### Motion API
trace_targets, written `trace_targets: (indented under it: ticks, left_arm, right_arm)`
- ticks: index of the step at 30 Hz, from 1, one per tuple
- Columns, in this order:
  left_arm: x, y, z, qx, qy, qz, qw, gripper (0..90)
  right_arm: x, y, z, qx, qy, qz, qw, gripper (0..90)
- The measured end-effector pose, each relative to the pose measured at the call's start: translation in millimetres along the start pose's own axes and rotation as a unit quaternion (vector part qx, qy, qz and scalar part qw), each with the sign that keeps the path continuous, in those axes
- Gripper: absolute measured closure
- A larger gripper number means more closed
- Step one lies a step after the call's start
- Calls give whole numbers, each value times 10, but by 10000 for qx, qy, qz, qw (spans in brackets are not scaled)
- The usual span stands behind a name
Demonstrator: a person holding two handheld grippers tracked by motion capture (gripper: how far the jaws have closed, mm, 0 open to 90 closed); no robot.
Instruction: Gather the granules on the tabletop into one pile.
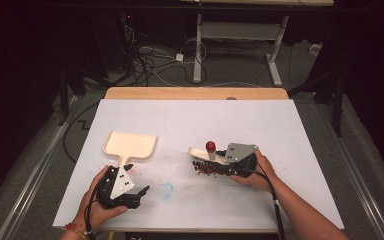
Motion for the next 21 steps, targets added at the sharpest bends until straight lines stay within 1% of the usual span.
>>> trace_targets:
  ticks: [2, 4, 8, 11, 13, 16, 18, 19, 21]
  left_arm:
    - [0, -2, 1, -9, 0, -1, 10000, 166]
    - [1, 2, 2, 1, -12, 1, 10000, 166]
    - [2, 9, 4, 37, -25, -9, 10000, 166]
    - [0, 2, 6, 43, -18, -17, 10000, 167]
    - [-4, -2, 6, 31, -10, -20, 10000, 167]
    - [-3, 3, 4, 32, 3, -19, 10000, 168]
    - [-3, 4, 8, 67, -21, -30, 10000, 168]
    - [-5, 5, 8, 72, -22, -26, 10000, 168]
    - [-10, 0, 6, 66, -12, -39, 10000, 168]
  right_arm:
    - [-38, -37, -3, -78, 79, -109, 9999, 672]
    - [-67, -59, 5, -115, 112, -157, 9997, 673]
    - [-109, -70, 21, -165, 148, -157, 9996, 674]
    - [-134, -36, 19, -133, 162, -84, 9997, 677]
    - [-161, -18, 17, -96, 193, -119, 9997, 678]
    - [-199, 12, 13, -85, 240, -79, 9996, 679]
    - [-230, 44, 13, -62, 237, 3, 9997, 678]
    - [-259, 83, 10, -19, 207, 115, 9997, 678]
    - [-274, 98, 10, 8, 197, 140, 9997, 679]
Point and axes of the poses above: each handheld gripper's, and its own axes: x roughly forward along the jaws, z roughly out of its underside, y roughly to its right, the point moved 10 cm from there along x, roughly forward along the jaws, and after that the axes turned 13 degrees about -x, right-handed, at the moved point
